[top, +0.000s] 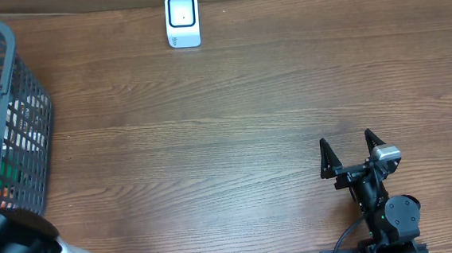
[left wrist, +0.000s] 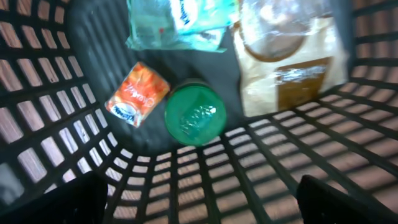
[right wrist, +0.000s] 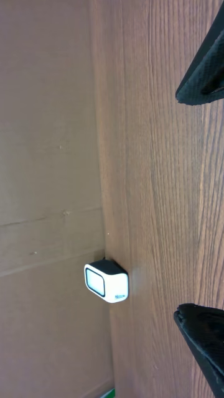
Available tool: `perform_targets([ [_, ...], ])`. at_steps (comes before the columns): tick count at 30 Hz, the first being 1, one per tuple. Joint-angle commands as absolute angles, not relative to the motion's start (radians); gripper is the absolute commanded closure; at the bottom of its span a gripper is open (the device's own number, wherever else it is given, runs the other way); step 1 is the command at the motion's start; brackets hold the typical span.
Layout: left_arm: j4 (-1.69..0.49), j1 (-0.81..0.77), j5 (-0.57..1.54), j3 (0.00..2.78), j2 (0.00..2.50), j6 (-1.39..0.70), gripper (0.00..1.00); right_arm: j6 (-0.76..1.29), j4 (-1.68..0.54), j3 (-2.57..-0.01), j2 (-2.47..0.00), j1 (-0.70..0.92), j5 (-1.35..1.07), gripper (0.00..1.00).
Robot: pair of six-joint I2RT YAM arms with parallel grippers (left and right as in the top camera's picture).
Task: Scan the item barcode
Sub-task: 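Move the left gripper over the basket toward the green-lidded jar, then grasp the green-lidded jar in the basket with the left gripper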
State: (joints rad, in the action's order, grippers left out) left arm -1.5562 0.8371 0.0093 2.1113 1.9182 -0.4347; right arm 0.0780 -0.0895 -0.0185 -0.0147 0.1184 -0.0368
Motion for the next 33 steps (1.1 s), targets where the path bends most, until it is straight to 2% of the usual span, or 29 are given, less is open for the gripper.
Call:
perform_targets([
  [1, -1.552, 0.846, -0.019, 2.081, 1.955, -0.408, 0.01, 0.081, -0.083, -0.008, -0.003, 0.116, -0.027, 0.00],
  [11, -1.352, 0.856, -0.070, 1.819, 1.964, -0.384, 0.00, 0.081, -0.083, -0.008, -0.003, 0.116, -0.027, 0.00],
  [17, -1.198, 0.842, 0.020, 1.676, 1.966, -0.335, 0.00, 0.081, -0.083, -0.008, -0.003, 0.116, -0.027, 0.00],
  [25, -1.086, 0.817, 0.019, 1.567, 1.969, -0.317, 0.00, 0.081, -0.083, -0.008, -0.003, 0.116, -0.027, 0.00],
  [28, -1.082, 0.818, 0.015, 1.558, 1.969, -0.313, 0.09, 0.081, -0.083, -0.008, -0.003, 0.116, -0.027, 0.00],
  [33, -1.072, 0.818, 0.015, 1.554, 1.969, -0.313, 0.15, 0.081, -0.083, -0.008, -0.003, 0.116, -0.027, 0.00],
])
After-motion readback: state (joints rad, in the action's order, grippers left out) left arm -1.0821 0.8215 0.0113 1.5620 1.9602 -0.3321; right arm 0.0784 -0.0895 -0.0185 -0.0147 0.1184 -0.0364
